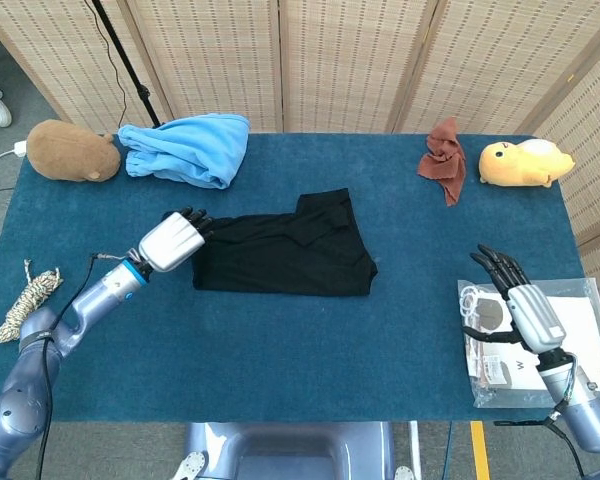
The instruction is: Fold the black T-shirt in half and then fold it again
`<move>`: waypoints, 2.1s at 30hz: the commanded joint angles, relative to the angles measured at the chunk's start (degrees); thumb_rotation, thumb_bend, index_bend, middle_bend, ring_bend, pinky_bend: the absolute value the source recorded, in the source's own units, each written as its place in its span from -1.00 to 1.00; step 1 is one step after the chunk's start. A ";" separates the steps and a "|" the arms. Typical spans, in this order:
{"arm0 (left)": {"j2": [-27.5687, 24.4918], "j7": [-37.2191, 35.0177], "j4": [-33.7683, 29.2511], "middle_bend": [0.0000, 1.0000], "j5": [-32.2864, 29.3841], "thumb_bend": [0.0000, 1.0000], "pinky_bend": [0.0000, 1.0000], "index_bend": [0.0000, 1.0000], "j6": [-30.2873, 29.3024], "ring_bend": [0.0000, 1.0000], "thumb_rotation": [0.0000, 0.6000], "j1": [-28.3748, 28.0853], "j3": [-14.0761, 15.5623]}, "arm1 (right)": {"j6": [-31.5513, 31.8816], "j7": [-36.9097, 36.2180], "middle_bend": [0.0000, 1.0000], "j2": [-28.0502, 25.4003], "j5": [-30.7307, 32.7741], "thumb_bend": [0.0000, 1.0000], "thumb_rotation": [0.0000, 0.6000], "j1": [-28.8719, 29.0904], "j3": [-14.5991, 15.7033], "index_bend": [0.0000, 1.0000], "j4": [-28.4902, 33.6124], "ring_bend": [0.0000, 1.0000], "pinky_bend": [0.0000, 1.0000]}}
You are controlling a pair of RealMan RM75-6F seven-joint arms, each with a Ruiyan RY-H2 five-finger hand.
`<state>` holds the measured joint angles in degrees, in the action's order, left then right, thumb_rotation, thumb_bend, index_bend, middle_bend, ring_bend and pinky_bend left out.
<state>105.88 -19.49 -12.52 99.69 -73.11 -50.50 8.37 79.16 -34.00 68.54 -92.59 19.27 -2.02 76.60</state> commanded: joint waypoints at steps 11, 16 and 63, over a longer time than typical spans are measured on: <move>3.58 6.27 -4.21 -0.25 1.82 0.00 -0.15 0.25 0.97 -0.39 1.00 -10.15 -0.63 | 0.50 -2.65 -1.00 -0.62 0.03 -1.00 1.00 -0.14 -0.24 -1.00 -0.59 -1.00 -1.00; 5.51 7.65 -4.86 -0.25 1.69 -0.01 -0.15 0.26 2.48 -0.39 1.00 -13.70 -1.58 | 0.60 -3.23 -1.00 -0.71 0.21 -1.00 1.00 -0.20 -0.38 -1.00 -0.73 -1.00 -1.00; 2.36 -9.39 -2.04 -0.95 1.91 -0.63 -0.39 -0.77 -5.91 -0.83 1.00 0.78 3.06 | -1.25 -0.86 -1.00 0.04 -1.26 -1.00 1.00 0.69 0.85 -1.00 0.62 -1.00 -1.00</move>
<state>108.71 -27.86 -15.33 100.68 -78.38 -50.57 10.48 77.90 -34.85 68.58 -93.85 19.97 -1.18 77.22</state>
